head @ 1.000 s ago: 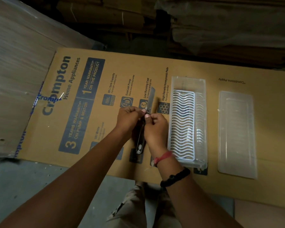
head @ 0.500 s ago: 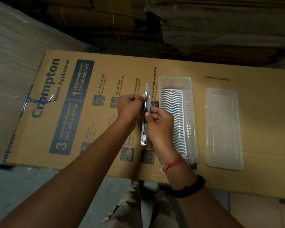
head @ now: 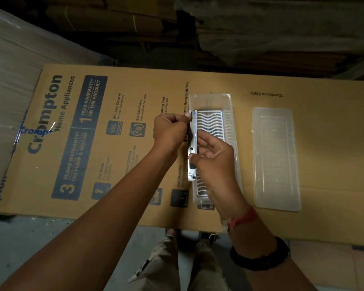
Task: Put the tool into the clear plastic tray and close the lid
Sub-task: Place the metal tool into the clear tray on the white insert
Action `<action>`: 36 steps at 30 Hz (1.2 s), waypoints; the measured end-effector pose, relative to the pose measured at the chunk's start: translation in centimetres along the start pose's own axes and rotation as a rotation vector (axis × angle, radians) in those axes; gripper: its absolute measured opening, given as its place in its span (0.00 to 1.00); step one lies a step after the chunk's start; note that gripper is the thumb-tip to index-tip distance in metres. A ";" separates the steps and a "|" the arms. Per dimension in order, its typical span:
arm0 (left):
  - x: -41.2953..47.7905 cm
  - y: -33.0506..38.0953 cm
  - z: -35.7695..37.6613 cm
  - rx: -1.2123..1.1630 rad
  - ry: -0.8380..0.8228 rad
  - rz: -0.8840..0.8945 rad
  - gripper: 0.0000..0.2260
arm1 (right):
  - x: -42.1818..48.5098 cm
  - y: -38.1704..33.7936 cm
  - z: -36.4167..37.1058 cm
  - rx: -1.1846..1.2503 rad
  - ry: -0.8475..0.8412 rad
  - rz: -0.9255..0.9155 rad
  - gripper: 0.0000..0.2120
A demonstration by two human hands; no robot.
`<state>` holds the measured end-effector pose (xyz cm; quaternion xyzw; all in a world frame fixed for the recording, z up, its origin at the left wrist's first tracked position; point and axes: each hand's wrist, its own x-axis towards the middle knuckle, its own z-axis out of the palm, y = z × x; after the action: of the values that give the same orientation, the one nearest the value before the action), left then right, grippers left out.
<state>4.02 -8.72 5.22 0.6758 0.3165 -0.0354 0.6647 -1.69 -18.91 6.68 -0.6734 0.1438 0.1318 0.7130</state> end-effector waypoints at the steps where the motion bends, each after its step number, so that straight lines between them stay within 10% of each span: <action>1: -0.1 -0.1 0.2 0.007 -0.017 0.010 0.17 | 0.0 -0.1 -0.3 0.004 0.001 0.003 0.30; 12: -0.8 -0.1 1.1 0.365 -0.130 0.178 0.01 | 0.5 1.0 -1.7 0.005 0.053 0.040 0.29; 30: -1.0 0.1 3.6 0.282 -0.202 0.074 0.08 | 0.7 0.8 -4.1 -0.109 0.142 0.026 0.21; 36: -1.0 -0.2 4.1 0.330 -0.192 0.028 0.09 | 0.1 1.3 -3.9 -0.677 0.174 -0.149 0.08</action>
<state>4.63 -12.89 5.06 0.7734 0.2322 -0.1416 0.5726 -2.19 -22.76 5.28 -0.8888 0.1028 0.0620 0.4423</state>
